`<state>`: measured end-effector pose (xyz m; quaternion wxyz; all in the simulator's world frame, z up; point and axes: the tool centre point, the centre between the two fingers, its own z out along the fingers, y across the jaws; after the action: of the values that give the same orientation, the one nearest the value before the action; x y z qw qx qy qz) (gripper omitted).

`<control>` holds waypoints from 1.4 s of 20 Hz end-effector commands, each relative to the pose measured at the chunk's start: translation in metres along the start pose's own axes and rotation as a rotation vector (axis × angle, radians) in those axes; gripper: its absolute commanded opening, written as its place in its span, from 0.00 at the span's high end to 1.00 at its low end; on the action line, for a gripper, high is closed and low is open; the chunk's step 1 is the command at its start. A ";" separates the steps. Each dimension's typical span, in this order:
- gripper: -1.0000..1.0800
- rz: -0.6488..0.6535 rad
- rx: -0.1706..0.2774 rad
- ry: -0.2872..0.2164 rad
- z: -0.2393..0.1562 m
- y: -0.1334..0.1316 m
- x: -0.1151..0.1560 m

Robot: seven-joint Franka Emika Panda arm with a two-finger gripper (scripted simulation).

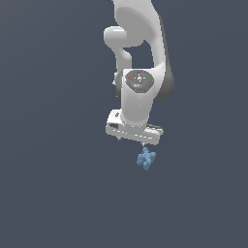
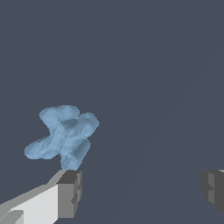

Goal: Pick up the object and move it to a goal position.

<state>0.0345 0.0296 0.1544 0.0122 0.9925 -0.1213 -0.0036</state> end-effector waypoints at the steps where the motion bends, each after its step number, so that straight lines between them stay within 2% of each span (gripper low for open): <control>1: 0.04 0.056 0.004 0.001 0.003 -0.011 0.003; 15: 0.04 0.321 0.021 0.000 0.018 -0.064 0.013; 28: 0.04 0.384 0.025 -0.001 0.022 -0.078 0.014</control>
<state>0.0669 0.1015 0.1307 0.0001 0.9513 -0.3083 -0.0001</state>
